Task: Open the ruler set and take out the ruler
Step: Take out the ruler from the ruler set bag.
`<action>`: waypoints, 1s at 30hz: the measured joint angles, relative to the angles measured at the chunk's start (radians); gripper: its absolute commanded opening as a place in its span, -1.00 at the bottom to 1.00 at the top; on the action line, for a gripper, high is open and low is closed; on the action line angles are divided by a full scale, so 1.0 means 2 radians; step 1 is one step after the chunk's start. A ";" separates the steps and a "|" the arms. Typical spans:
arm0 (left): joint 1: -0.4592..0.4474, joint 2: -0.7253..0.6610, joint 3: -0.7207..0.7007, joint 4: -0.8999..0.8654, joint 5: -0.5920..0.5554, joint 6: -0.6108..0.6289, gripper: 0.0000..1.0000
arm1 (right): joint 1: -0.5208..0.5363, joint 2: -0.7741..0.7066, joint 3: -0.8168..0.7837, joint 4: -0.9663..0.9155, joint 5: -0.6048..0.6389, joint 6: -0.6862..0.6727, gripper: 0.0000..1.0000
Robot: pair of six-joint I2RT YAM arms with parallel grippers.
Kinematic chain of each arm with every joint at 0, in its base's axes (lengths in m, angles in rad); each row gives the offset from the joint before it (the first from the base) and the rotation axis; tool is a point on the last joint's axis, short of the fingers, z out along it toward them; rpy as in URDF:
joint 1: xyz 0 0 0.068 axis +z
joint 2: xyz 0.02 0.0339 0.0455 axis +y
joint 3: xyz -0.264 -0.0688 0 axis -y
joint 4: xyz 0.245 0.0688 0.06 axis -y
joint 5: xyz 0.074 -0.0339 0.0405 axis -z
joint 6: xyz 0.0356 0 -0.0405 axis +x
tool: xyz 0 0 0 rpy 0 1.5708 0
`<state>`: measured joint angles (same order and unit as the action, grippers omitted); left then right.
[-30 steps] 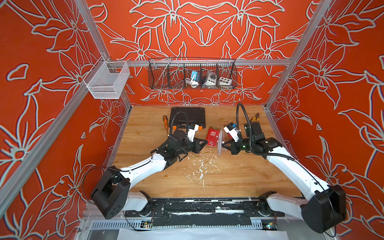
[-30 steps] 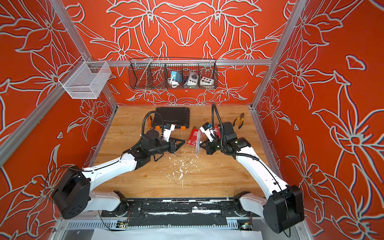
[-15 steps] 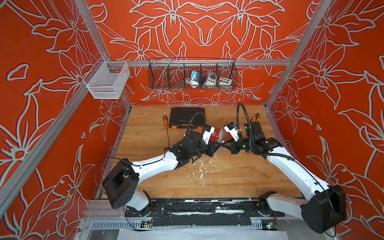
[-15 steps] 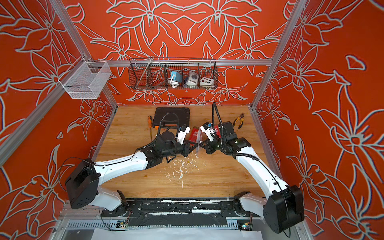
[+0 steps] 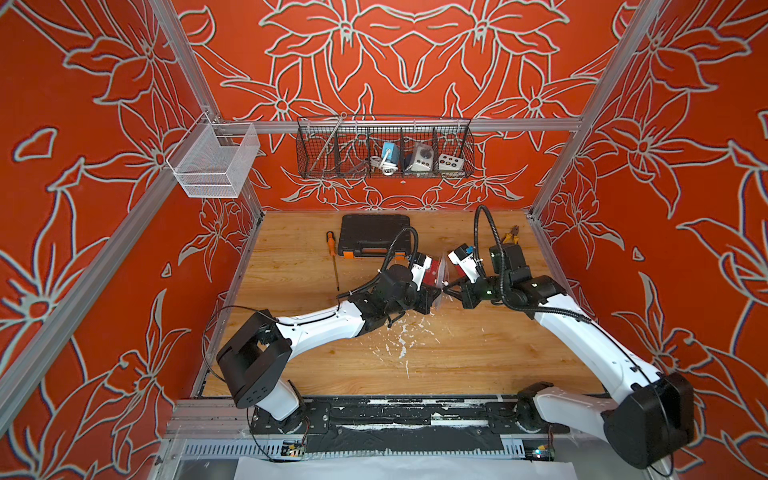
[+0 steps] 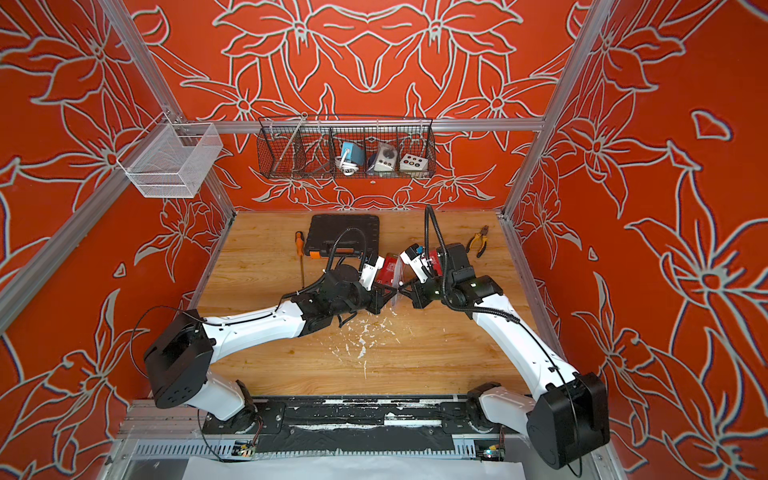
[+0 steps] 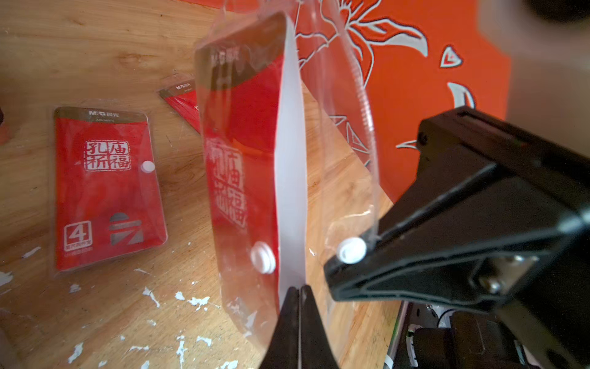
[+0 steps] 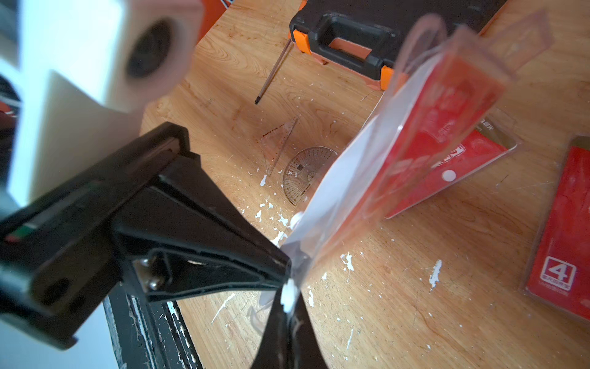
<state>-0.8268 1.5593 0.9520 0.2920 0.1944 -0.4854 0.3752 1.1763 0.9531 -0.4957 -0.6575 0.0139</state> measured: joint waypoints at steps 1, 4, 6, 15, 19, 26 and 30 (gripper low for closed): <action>0.000 0.001 0.000 0.000 -0.001 0.001 -0.86 | 0.000 -0.001 0.000 0.000 -0.001 0.000 -1.00; 0.000 0.006 0.001 -0.002 -0.008 0.004 -0.78 | 0.000 -0.003 0.000 0.000 -0.003 0.000 -1.00; 0.000 0.008 0.001 -0.005 -0.012 0.007 -0.70 | 0.000 -0.004 -0.001 0.000 -0.003 0.000 -1.00; -0.005 0.014 0.012 -0.008 -0.018 0.013 -0.58 | 0.000 -0.004 -0.002 0.001 -0.004 0.000 -1.00; -0.009 0.028 0.026 -0.013 -0.020 0.017 -0.58 | 0.000 -0.006 -0.002 0.000 -0.005 0.000 -1.00; -0.016 0.051 0.041 -0.023 -0.026 0.022 -0.68 | 0.000 -0.010 -0.002 -0.001 -0.007 0.000 -1.00; -0.018 0.051 0.041 -0.022 -0.025 0.022 -0.77 | 0.000 -0.010 -0.002 -0.002 -0.007 0.000 -1.00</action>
<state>-0.8619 1.6619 1.0340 0.2481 0.1440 -0.4416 0.3748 1.1553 0.9501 -0.4988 -0.6708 0.0139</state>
